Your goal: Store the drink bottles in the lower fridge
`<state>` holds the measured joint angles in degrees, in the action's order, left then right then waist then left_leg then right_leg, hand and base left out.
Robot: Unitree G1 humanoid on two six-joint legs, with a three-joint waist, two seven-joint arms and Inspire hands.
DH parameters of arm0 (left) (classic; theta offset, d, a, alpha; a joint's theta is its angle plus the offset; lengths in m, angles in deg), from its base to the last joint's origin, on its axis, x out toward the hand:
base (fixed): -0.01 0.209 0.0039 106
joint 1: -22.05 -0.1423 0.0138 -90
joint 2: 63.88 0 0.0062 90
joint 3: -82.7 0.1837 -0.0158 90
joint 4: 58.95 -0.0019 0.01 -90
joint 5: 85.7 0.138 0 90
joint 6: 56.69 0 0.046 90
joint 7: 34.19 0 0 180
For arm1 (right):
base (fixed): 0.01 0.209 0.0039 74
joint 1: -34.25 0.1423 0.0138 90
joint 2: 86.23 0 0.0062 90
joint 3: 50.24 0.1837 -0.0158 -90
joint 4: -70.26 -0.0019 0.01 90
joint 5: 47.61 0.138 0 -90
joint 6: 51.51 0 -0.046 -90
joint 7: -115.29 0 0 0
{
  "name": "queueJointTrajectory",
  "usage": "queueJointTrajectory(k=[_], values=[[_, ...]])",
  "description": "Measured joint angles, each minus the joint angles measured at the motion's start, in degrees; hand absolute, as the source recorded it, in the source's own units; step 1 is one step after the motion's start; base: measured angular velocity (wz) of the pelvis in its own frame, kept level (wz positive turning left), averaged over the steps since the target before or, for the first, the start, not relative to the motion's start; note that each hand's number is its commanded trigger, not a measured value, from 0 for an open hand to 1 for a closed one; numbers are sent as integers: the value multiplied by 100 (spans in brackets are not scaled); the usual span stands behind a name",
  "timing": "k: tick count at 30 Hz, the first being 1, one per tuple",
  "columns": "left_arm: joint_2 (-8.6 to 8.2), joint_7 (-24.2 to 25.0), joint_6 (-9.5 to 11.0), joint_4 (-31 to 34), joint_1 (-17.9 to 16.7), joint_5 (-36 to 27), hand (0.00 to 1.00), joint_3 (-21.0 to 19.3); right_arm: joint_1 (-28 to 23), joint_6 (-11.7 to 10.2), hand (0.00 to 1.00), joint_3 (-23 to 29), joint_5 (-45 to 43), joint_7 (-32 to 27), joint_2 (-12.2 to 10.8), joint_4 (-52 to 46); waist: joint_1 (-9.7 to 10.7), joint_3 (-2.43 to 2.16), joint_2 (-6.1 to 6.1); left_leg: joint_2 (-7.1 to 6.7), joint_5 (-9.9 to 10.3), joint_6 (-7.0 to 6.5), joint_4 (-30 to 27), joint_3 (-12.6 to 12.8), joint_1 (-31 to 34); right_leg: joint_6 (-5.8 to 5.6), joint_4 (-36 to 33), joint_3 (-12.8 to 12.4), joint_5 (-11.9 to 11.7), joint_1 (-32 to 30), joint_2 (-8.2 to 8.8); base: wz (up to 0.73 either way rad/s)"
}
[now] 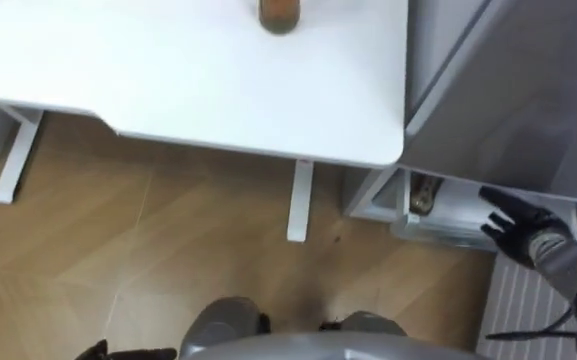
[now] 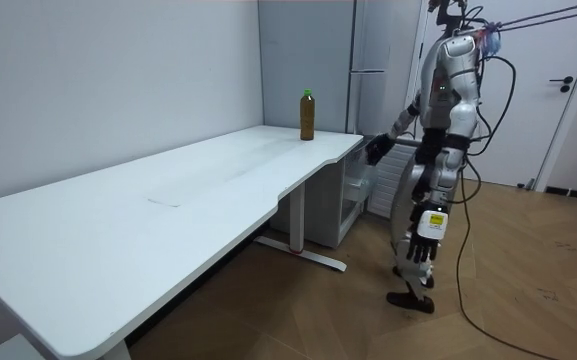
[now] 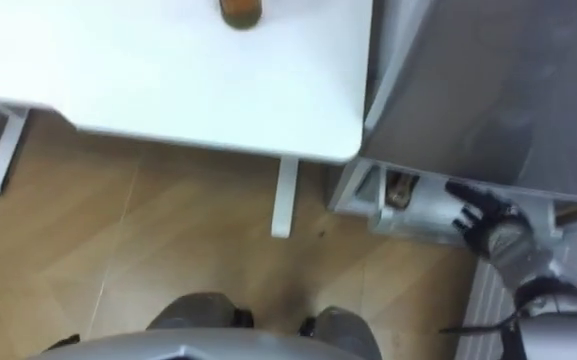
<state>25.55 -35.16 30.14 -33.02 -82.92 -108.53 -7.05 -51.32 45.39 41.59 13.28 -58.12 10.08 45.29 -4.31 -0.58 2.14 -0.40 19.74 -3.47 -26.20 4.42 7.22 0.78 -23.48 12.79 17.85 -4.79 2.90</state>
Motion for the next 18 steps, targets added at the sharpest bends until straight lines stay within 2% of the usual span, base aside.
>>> queueJointTrajectory(k=[2,5,6,7,10,12,15,18], values=[[-147,-49,17,16,-153,56,0,-139,-397,-10,0,142,-91,149,-257,-89,109,-3,-15,-2,-10,-19,251,5,-344,-47,261,3,-101,381,-41,-2],[-262,-80,20,9,-206,57,0,-145,-799,-124,0,186,-177,175,-528,-98,115,3,-62,2,-41,-38,395,30,-507,-72,498,-18,-217,603,-101,-5],[-278,-80,21,13,-211,58,0,-145,-841,-133,0,180,-238,171,-562,-87,110,8,-77,3,-44,-41,406,42,-525,-72,529,-27,-233,619,-102,-9],[-301,-80,26,12,-212,58,0,-145,-873,-188,0,163,-330,170,-633,18,117,40,-119,4,-67,-46,462,62,-588,-79,606,-44,-279,682,-103,-9],[-370,-127,86,62,-209,66,0,-195,-996,-307,0,116,-833,160,-698,219,143,79,-176,-21,-88,-76,537,64,-644,-103,677,-31,-313,724,-102,-1],[-379,-153,112,62,-210,101,0,-249,-1022,-375,0,98,-1102,131,-783,347,154,93,-203,-45,-119,-83,615,49,-718,-115,693,-14,-320,793,-97,2],[-408,-341,165,121,-193,91,0,-386,-1001,-384,0,-88,-1338,91,-917,650,157,98,-175,-86,-216,-70,825,-1,-883,-128,914,3,-398,973,-108,6],[-526,-473,199,179,-152,86,0,-493,-1016,-378,0,-126,-1481,34,-981,831,190,97,-152,-127,-276,-77,959,-61,-999,-141,1062,35,-443,1098,-105,11]])
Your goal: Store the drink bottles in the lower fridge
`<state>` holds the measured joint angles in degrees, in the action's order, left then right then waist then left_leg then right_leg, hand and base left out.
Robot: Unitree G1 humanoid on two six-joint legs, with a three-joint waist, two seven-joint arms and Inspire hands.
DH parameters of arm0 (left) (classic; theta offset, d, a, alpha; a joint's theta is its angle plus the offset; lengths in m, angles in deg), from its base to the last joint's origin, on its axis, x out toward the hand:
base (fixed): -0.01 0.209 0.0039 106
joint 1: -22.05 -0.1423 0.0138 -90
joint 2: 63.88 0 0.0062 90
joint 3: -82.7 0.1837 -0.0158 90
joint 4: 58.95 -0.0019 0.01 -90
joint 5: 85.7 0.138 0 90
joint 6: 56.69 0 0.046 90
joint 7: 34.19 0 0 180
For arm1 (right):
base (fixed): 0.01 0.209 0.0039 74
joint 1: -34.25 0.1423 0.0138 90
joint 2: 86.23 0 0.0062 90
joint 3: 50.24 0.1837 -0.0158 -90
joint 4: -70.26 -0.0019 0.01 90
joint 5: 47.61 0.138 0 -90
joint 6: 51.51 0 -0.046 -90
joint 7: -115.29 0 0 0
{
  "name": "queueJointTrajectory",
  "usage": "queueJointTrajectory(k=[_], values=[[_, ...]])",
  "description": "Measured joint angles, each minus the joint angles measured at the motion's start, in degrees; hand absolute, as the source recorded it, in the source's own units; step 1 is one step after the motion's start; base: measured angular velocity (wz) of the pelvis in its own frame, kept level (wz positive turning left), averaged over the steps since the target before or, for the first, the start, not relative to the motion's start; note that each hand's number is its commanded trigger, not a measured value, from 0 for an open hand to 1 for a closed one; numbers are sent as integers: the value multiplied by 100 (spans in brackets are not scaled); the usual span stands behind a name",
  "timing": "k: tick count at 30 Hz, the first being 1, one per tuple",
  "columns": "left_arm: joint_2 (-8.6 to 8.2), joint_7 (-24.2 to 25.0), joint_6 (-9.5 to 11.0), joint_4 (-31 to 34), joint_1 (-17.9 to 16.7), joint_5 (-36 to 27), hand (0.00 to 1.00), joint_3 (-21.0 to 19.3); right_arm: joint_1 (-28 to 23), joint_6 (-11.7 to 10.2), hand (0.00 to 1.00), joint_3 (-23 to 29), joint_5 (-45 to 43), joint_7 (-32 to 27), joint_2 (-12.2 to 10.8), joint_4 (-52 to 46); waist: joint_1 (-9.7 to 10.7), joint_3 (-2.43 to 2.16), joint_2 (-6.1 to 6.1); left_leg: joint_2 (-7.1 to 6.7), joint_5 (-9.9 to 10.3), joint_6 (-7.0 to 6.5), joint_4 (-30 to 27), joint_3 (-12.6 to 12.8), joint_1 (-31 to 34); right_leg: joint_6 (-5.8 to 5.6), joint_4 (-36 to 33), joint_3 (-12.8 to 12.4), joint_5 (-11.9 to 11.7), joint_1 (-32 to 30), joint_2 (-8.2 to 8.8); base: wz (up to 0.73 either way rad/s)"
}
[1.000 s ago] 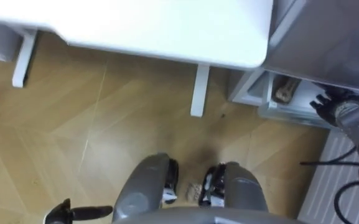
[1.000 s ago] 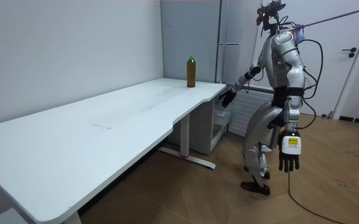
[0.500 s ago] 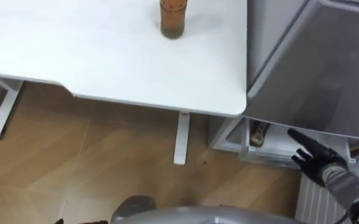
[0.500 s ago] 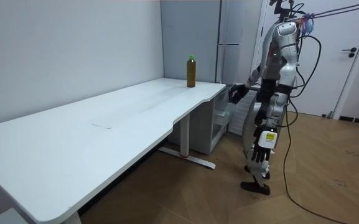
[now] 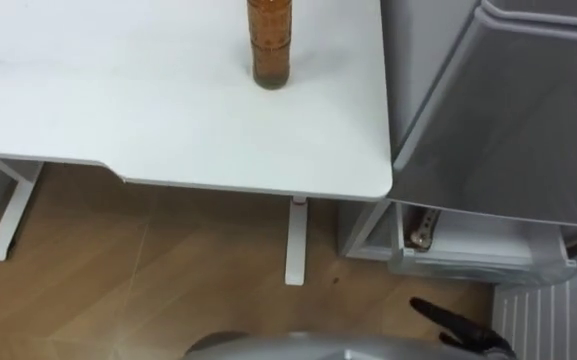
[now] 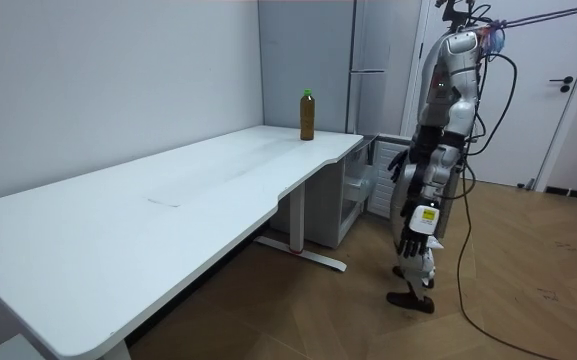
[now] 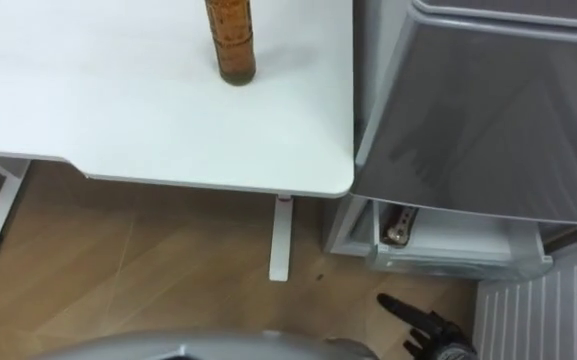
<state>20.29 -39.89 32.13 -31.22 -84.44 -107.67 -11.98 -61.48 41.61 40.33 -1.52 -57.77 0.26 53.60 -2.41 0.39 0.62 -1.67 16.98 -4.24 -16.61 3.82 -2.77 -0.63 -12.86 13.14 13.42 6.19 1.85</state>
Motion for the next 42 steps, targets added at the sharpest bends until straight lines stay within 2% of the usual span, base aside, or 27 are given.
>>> queueJointTrajectory(k=[4,9,12,13,15,16,17,19,20,23,25,27,29,33,35,37,40,42], values=[[-106,-169,2,164,29,25,0,-191,-1,3,0,11,-1091,-143,-179,8,37,18,82,-5,-7,2,0,-83,9,-3,37,87,-15,53,-4,10],[-169,-417,4,173,129,23,0,-261,22,-4,0,-20,-2173,-379,-182,105,28,15,84,-11,-12,-1,9,-104,-2,-15,135,137,-49,112,-6,1],[-278,-748,6,515,149,-110,0,-625,-3,-42,0,-66,-2341,-531,-193,255,-12,14,84,-10,-14,-2,33,-105,-53,-15,136,124,-49,118,-9,0],[-302,-902,9,710,157,-216,0,-780,-16,-57,0,-49,-2369,-567,-204,262,-46,-7,43,-10,-14,-2,34,-106,-52,-15,137,120,-49,117,-10,0],[-360,-1188,34,1162,179,-227,0,-1094,-26,-60,0,-39,-2551,-592,-222,259,-75,-5,64,-10,-16,2,34,-112,-50,-15,133,128,-49,119,-12,0],[-388,-1414,93,1494,208,-227,0,-1196,-19,-78,0,-4,-2675,-606,-224,253,-97,-20,39,-10,-18,4,35,-116,-53,-15,131,119,-49,117,-12,0],[-405,-1634,230,1801,220,-224,0,-1238,-1,-137,0,122,-2793,-612,-224,248,-99,-14,50,-13,-25,4,50,-118,-69,-15,128,115,-49,122,-11,0],[-408,-1908,436,2098,282,-178,0,-1283,6,-266,0,210,-2944,-640,-228,214,-107,-19,42,-20,-46,5,97,-122,-101,-13,129,110,-50,144,-8,0],[-416,-2005,453,2214,307,-98,0,-1323,11,-303,0,230,-3001,-638,-232,205,-107,-23,35,-20,-54,8,105,-122,-104,-13,128,104,-50,160,-9,0],[-501,-2635,652,3263,292,415,0,-1310,17,-401,0,295,-3214,-641,-275,195,-117,-26,64,-18,-75,24,130,-128,-105,-11,130,107,-52,159,-17,0],[-504,-2858,860,3567,306,668,0,-1289,22,-460,0,308,-3311,-637,-289,94,-110,-28,58,-18,-76,27,135,-135,-98,-10,139,106,-52,133,-21,0],[-504,-3061,927,3964,308,832,0,-1233,16,-520,0,299,-3340,-627,-315,6,-94,-35,74,-21,-77,28,140,-151,-80,-8,144,109,-54,112,-23,0],[-495,-3212,1006,4631,309,877,0,-1076,15,-573,0,231,-3310,-596,-325,10,-98,-37,93,-19,-77,28,127,-169,-79,-1,156,111,-59,117,-25,5],[-475,-3265,1045,5691,316,1272,0,-960,0,-673,0,231,-3342,-551,-333,18,-88,-41,99,-26,-80,26,92,-190,-82,6,247,109,-90,138,-30,1],[-448,-3286,1059,6399,322,1537,0,-779,-21,-683,0,85,-3304,-554,-339,18,-86,-41,98,-31,-82,23,99,-191,-85,6,253,98,-91,135,-25,0],[-405,-3213,1149,6646,374,1643,0,-666,-35,-705,0,70,-3307,-549,-362,15,-68,-41,84,-39,-90,19,108,-190,-97,6,296,86,-91,164,-20,0],[-409,-3095,1153,6993,431,1775,0,-639,-90,-797,0,85,-3319,-548,-416,32,97,-34,94,-53,-108,24,121,-231,-85,6,331,96,-91,171,-11,4],[-409,-2978,1157,7187,458,1775,0,-632,-112,-810,0,123,-3322,-547,-416,44,137,-45,111,-52,-111,27,130,-229,-95,6,330,85,-91,174,-10,0]])
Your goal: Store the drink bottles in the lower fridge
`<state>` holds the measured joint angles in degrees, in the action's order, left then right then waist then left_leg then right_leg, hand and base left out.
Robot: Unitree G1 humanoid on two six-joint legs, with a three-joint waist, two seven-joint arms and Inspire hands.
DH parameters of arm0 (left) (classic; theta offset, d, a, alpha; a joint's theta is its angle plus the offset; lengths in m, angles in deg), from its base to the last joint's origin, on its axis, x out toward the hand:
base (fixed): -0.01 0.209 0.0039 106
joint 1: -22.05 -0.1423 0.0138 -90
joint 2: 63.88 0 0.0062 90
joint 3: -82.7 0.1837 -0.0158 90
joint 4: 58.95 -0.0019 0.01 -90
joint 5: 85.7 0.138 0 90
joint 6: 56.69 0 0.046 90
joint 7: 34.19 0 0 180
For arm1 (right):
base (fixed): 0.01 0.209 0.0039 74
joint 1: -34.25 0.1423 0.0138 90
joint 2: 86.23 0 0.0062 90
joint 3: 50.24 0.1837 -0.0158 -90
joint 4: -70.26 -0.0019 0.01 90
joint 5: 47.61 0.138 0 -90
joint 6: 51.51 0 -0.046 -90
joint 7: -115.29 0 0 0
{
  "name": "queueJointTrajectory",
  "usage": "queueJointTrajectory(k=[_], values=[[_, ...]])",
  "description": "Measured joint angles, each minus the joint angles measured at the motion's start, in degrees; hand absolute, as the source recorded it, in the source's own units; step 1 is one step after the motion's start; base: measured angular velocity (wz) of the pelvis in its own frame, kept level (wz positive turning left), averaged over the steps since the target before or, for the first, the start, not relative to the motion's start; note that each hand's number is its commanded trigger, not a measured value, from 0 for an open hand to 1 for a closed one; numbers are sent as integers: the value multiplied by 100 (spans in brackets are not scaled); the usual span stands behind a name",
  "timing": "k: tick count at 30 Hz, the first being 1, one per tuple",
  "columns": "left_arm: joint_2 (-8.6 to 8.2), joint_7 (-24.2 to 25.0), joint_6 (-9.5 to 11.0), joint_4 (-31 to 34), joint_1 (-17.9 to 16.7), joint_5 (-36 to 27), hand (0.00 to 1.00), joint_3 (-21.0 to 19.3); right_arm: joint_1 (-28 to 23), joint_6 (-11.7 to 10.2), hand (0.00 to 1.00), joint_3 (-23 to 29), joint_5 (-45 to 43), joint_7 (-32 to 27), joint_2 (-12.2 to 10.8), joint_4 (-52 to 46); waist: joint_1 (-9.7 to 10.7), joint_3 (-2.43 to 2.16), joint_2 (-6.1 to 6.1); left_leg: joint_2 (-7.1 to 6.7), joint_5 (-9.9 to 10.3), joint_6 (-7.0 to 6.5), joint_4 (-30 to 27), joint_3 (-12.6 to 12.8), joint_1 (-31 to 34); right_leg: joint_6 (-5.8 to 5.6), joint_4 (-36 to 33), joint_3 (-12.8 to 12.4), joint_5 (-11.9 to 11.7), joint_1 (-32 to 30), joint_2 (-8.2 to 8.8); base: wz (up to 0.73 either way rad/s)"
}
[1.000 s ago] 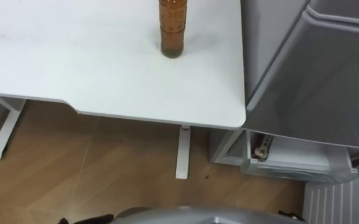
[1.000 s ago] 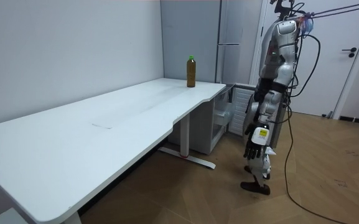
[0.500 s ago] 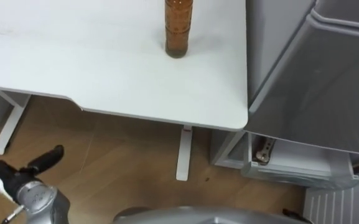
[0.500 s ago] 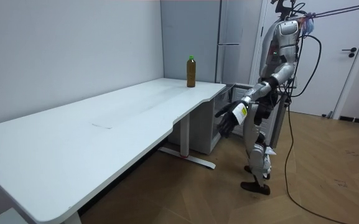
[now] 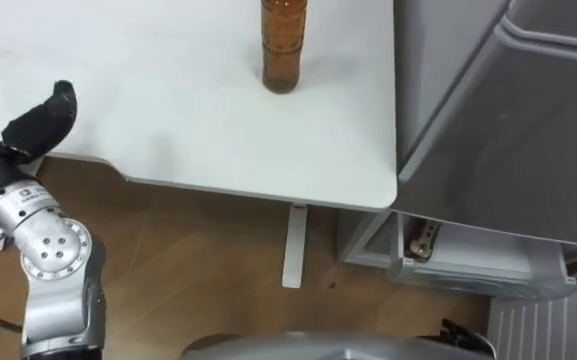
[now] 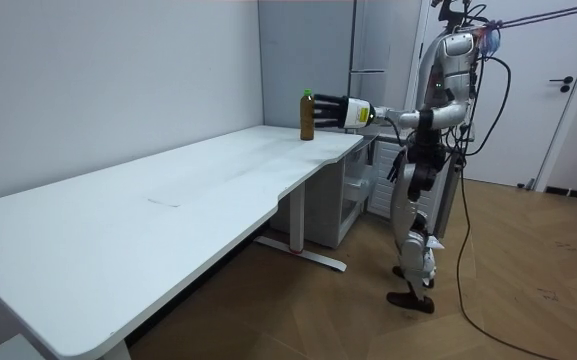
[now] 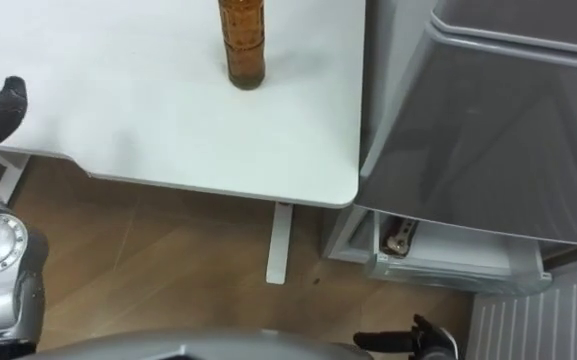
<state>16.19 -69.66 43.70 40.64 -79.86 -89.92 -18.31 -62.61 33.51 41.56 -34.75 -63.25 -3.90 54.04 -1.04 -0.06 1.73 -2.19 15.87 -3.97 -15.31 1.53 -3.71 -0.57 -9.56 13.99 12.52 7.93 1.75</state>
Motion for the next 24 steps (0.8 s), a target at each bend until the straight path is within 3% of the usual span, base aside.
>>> queueJointTrajectory(k=[6,13,16,20,24], values=[[-1,261,9,80,67,-6,0,150,-111,-14,0,65,4,-1,-8,-11,124,27,-53,30,-2,-1,8,110,-13,14,-5,-163,-26,27,-42,-10],[14,826,5,-4,202,-16,0,662,24,-8,0,-7,-49,62,-15,-8,254,49,-48,62,-50,-3,197,266,-105,18,1,-328,-117,-45,-81,-13],[12,1137,2,-111,342,-16,0,707,73,-13,0,0,-189,66,-16,-7,297,58,-31,64,-81,-5,255,327,-109,26,1,-440,-136,-73,-92,-16],[18,1382,-1,-312,515,-24,0,730,57,-58,0,8,-184,86,-11,-3,411,101,-19,71,-104,-12,258,433,-116,25,2,-538,-139,-110,-91,-11],[31,1623,-23,-540,599,-46,0,797,55,-60,0,15,-176,120,-11,-17,521,98,-15,75,-104,-12,273,470,-112,25,-2,-602,-140,-140,-97,-8]])
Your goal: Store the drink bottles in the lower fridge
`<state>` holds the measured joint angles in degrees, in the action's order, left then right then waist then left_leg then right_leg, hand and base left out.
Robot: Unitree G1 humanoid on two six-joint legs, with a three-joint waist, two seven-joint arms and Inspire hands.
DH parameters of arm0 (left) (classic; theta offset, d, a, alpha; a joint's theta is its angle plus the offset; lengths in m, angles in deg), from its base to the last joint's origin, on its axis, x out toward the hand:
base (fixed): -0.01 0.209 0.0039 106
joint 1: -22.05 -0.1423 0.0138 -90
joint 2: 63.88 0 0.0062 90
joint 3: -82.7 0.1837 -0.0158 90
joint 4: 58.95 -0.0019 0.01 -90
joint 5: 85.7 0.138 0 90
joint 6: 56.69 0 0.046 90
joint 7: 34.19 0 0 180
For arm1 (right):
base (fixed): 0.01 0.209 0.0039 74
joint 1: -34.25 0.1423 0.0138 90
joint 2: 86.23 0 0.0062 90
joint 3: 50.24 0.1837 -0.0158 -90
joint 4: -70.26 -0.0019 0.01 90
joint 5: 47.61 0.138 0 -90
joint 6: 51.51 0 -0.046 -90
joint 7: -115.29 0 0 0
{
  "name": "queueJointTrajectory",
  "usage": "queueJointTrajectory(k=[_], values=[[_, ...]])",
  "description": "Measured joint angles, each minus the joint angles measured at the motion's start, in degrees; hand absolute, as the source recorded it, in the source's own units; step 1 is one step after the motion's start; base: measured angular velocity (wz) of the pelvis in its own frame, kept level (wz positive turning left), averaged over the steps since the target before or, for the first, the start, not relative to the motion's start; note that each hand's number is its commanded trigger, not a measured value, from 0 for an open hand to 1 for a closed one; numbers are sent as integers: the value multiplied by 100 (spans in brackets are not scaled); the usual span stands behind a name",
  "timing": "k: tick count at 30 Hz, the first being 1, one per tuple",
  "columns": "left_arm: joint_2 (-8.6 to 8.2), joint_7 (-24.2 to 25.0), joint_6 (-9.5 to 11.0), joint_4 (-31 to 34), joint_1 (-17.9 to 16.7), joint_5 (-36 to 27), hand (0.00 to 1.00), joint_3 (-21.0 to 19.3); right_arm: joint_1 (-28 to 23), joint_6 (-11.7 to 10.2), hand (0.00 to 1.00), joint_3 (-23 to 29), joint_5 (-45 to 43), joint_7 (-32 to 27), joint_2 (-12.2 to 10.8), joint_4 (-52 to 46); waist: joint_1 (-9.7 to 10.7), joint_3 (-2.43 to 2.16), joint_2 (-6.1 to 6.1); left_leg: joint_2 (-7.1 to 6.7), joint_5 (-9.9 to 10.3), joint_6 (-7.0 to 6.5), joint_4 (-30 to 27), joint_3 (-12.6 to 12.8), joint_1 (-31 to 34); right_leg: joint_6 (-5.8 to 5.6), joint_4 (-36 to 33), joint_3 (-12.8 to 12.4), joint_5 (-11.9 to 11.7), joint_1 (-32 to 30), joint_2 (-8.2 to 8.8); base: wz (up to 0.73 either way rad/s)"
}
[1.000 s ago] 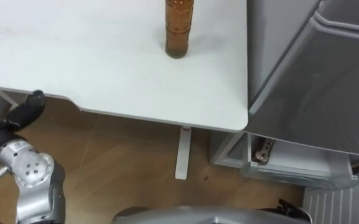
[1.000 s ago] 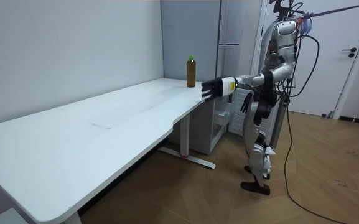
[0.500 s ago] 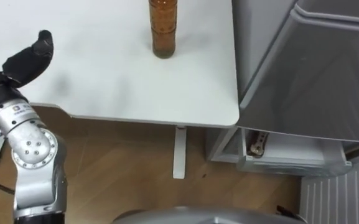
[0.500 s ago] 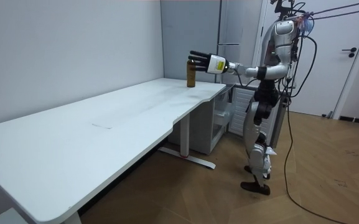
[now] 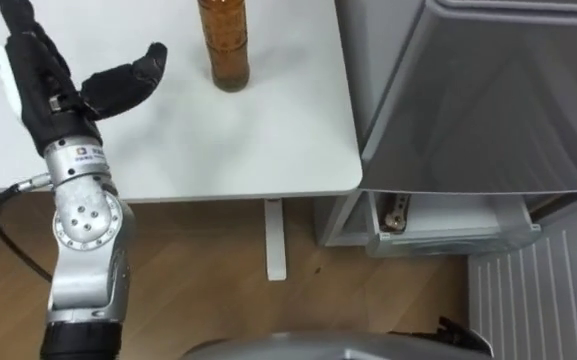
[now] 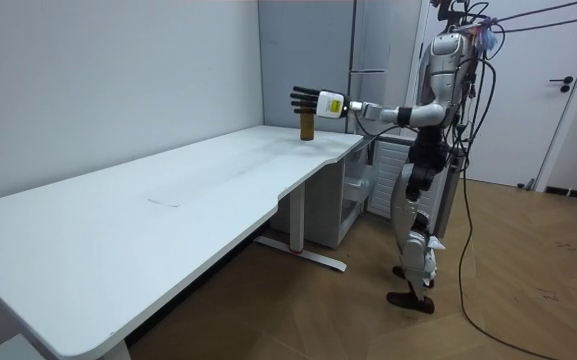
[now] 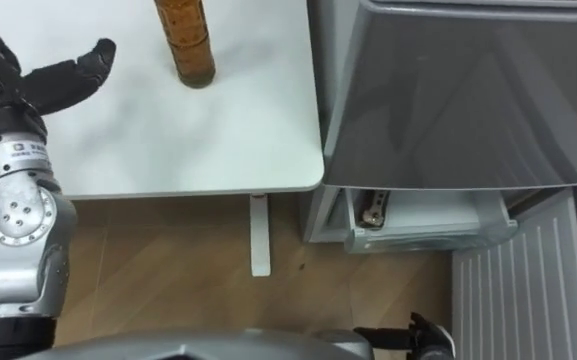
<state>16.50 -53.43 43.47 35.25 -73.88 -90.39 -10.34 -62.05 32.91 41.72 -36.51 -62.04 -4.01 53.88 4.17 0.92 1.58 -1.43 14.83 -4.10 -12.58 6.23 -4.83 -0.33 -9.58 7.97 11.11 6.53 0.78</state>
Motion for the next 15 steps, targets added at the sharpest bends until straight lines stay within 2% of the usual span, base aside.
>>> queueJointTrajectory(k=[2,6,8,12,15], values=[[31,178,-26,-376,132,-37,0,2,-3,0,0,34,-7,6,-1,-12,48,-3,-19,-1,0,0,-9,-1,7,0,1,-13,0,-10,0,0],[37,382,-156,-556,176,-151,0,3,-14,17,0,178,-17,4,4,-13,103,-20,-44,1,0,0,-10,-1,26,0,-7,-18,0,-54,-2,0],[46,475,-222,-565,178,-210,0,5,-59,23,0,186,-14,0,35,-5,172,-54,-108,1,0,0,-10,16,17,0,-6,-50,-7,-56,-3,-2],[107,587,-261,-581,179,-264,0,3,-60,23,0,224,-12,-6,50,-2,206,-79,-233,3,0,0,-7,76,2,-2,-8,-144,-11,-47,-8,-11],[111,703,-265,-634,180,-281,0,3,-49,35,0,233,-9,-5,49,43,252,-63,-238,19,-1,0,-5,99,-75,7,-17,-171,-19,-10,-23,-2]])
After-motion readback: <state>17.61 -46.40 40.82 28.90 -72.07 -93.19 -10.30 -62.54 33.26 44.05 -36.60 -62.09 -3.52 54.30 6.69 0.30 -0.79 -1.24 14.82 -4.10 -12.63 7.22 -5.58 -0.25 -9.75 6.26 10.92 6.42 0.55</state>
